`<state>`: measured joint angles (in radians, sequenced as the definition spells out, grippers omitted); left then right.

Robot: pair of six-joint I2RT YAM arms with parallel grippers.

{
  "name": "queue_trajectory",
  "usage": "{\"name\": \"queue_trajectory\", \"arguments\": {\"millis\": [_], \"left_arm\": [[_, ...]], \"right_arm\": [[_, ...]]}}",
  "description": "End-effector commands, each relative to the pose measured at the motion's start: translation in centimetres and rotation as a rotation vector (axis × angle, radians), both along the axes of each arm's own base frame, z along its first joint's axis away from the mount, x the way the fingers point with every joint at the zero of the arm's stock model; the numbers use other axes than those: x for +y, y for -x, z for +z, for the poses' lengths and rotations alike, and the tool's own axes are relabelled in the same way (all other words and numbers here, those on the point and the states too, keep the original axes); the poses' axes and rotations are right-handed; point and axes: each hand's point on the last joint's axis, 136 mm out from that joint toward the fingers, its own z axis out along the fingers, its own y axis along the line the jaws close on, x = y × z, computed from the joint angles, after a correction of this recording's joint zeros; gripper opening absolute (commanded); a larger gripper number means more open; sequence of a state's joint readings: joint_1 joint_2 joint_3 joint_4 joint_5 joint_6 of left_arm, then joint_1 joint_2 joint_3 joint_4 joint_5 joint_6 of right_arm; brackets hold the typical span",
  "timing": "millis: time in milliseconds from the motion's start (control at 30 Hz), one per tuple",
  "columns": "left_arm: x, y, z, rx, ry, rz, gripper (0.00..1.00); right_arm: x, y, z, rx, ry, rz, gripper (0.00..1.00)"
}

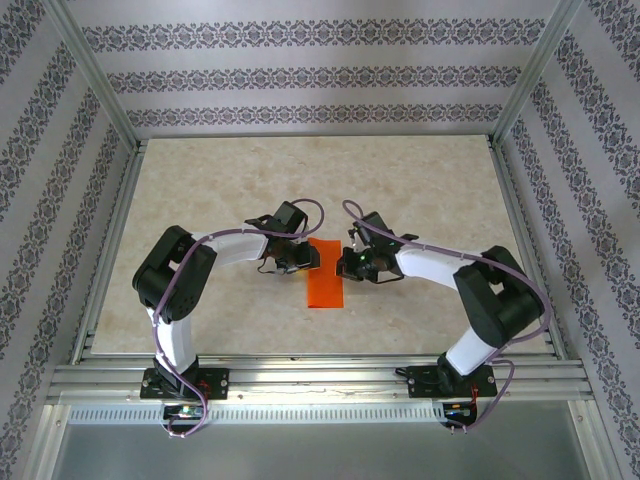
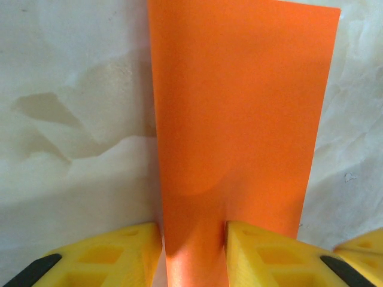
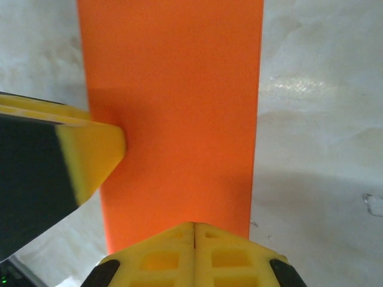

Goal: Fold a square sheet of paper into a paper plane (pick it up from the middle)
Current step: Hold the square sheet of paper at the center of the table.

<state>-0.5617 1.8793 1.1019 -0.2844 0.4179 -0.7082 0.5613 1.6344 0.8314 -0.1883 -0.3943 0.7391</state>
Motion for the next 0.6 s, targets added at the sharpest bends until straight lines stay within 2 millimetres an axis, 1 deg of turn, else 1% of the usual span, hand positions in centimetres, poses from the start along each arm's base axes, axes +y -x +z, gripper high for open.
{"name": "queue_trajectory", "arguments": {"millis": [0, 67, 133, 200, 267, 367, 433, 567], "left_arm": [[2.3, 0.8, -4.1, 0.045, -0.133, 0.029, 0.37], [2.3, 0.9, -4.1, 0.047, -0.133, 0.025, 0.37], [2.3, 1.0, -4.1, 0.047, -0.132, 0.021, 0.38], [2.3, 0.9, -4.1, 0.048, -0.132, 0.020, 0.38], [2.3, 0.9, -4.1, 0.048, -0.134, 0.018, 0.38], [2.4, 0.9, -4.1, 0.044, -0.139, 0.023, 0.38], [2.3, 0.8, -4.1, 0.047, -0.135, 0.022, 0.38], [2.4, 0.8, -4.1, 0.043, -0.137, 0.029, 0.38]], "right_arm": [[-0.4, -0.2, -0.5, -0.008, 0.071, 0.007, 0.00], [-1.1, -0.5, -0.4, -0.022, 0.090, -0.033, 0.00], [-2.4, -1.0, -0.1, -0.042, 0.089, -0.112, 0.00], [-3.8, -1.4, 0.6, -0.063, 0.038, -0.197, 0.00], [-5.0, -1.5, 1.4, -0.090, 0.007, -0.235, 0.00], [-5.2, -1.3, 2.7, -0.107, -0.026, -0.205, 0.00], [-5.0, -1.2, 3.1, -0.108, -0.035, -0.186, 0.00], [-4.8, -1.2, 3.0, -0.095, -0.043, -0.196, 0.00]]}}
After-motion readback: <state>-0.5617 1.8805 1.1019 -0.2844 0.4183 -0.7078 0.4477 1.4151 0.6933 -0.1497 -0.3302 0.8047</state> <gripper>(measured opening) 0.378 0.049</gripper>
